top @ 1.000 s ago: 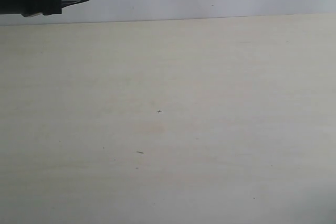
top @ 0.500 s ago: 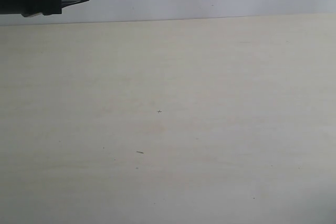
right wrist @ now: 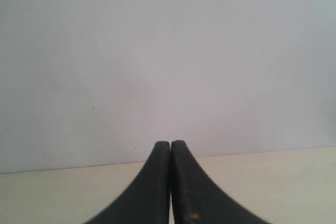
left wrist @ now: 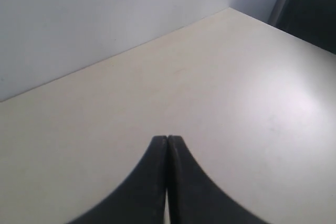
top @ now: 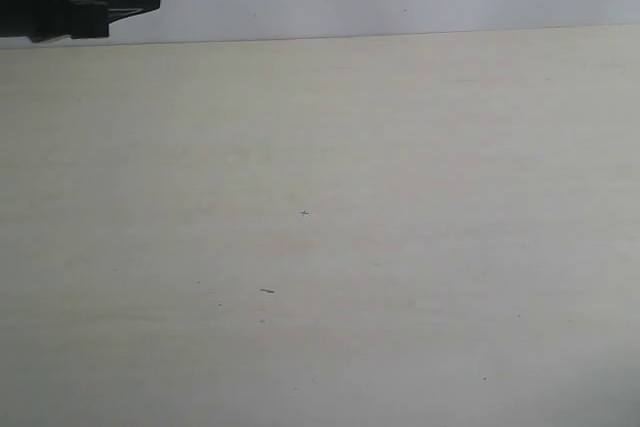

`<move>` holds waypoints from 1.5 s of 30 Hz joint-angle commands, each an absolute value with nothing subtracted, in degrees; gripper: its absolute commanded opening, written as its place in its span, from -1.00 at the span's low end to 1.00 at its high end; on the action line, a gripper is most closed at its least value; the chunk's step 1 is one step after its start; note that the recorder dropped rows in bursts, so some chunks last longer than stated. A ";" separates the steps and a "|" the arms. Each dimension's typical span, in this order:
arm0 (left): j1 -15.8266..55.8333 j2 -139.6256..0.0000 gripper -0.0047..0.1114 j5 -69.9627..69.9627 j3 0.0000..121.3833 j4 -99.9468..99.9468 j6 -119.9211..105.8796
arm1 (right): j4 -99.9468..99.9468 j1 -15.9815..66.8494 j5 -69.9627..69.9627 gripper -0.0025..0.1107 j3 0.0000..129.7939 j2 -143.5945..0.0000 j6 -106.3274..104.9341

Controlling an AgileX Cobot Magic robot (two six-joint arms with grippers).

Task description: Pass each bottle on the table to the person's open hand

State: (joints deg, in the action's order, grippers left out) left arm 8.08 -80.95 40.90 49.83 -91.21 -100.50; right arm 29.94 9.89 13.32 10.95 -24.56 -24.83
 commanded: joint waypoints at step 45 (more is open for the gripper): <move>7.93 -16.72 -0.90 30.02 18.58 -74.65 -70.57 | 29.80 9.96 13.40 -0.96 10.87 -24.16 -24.92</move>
